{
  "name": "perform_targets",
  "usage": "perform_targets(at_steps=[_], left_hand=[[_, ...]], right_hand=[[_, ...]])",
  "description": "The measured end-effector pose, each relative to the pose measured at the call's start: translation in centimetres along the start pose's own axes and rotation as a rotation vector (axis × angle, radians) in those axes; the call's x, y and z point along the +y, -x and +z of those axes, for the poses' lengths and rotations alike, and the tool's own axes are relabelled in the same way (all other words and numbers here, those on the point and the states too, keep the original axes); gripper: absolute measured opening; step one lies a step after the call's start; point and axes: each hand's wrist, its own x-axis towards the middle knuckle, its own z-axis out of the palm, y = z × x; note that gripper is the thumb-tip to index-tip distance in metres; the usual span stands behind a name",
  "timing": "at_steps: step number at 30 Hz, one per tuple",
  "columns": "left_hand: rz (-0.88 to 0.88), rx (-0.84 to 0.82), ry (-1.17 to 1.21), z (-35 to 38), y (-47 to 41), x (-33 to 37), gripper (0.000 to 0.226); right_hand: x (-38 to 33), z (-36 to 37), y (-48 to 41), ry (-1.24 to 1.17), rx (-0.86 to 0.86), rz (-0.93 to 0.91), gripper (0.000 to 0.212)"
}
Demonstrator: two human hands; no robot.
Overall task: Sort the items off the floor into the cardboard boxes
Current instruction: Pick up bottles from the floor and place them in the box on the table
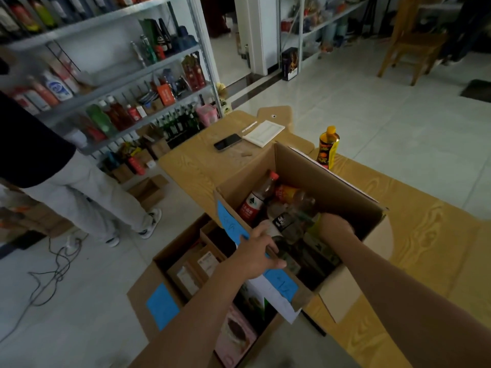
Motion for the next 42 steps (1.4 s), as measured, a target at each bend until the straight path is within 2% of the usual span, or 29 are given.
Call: perform_targets(at_steps=[5,8,11,13,15,18,21,24,27,29,32,33,35,37,40,42], left_hand=[[-0.006,0.004,0.044,0.2,-0.1,0.4,0.035],[0.019,0.003,0.187,-0.3,0.0,-0.1,0.038],[0.026,0.042,0.328,-1.2,0.7,-1.1,0.041],[0.011,0.128,0.413,-1.9,1.6,-2.2,0.038],[-0.025,0.271,0.5,-2.7,3.2,-3.9,0.024],[-0.109,0.528,0.472,-4.0,6.9,-7.6,0.019],[-0.197,0.67,0.514,-4.6,12.4,-12.3,0.02],[-0.309,0.801,0.588,-4.5,19.4,-17.3,0.022],[-0.442,0.916,0.549,-3.7,27.3,-22.2,0.025],[-0.475,0.982,0.513,-2.4,33.0,-25.4,0.026],[-0.56,1.034,0.607,0.8,41.5,-29.7,0.011],[-0.613,1.041,0.612,2.1,44.1,-31.1,0.013],[-0.744,1.073,0.552,5.0,49.2,-34.1,0.038],[-0.844,1.133,0.545,8.0,53.8,-36.7,0.052],[-0.939,1.114,0.513,11.7,59.2,-39.7,0.055],[-0.984,1.101,0.519,13.8,61.7,-41.5,0.054]], right_hand=[[0.3,0.1,0.6,0.113,0.023,0.008,0.029],[-0.4,-0.3,1.3,-0.042,0.111,0.026,0.025],[-2.6,-0.5,2.5,-0.233,0.359,-0.082,0.041],[-5.3,-0.4,3.8,-0.381,0.453,-0.21,0.045],[-8.6,-0.4,5.1,-0.45,0.463,-0.315,0.041],[-13.5,-0.2,7.4,-0.548,0.431,-0.428,0.036],[-17.9,0.9,10.4,-0.623,0.357,-0.581,0.032],[-23.1,3.2,14.7,-0.71,0.138,-0.777,0.031],[-28.7,7.1,20.7,-0.637,-0.083,-0.904,0.035],[-32.2,10.8,25.4,-0.593,-0.172,-0.935,0.037],[-36.4,16.7,32.5,-0.553,-0.316,-0.953,0.04],[-37.5,18.8,34.5,-0.535,-0.359,-0.962,0.04],[-39.2,22.9,38.0,-0.439,-0.386,-0.982,0.038],[-40.2,26.8,41.0,-0.375,-0.423,-0.976,0.034],[-40.6,31.6,44.6,-0.299,-0.4,-0.983,0.02],[-40.6,34.1,46.5,-0.132,-0.362,-1.029,0.035]])
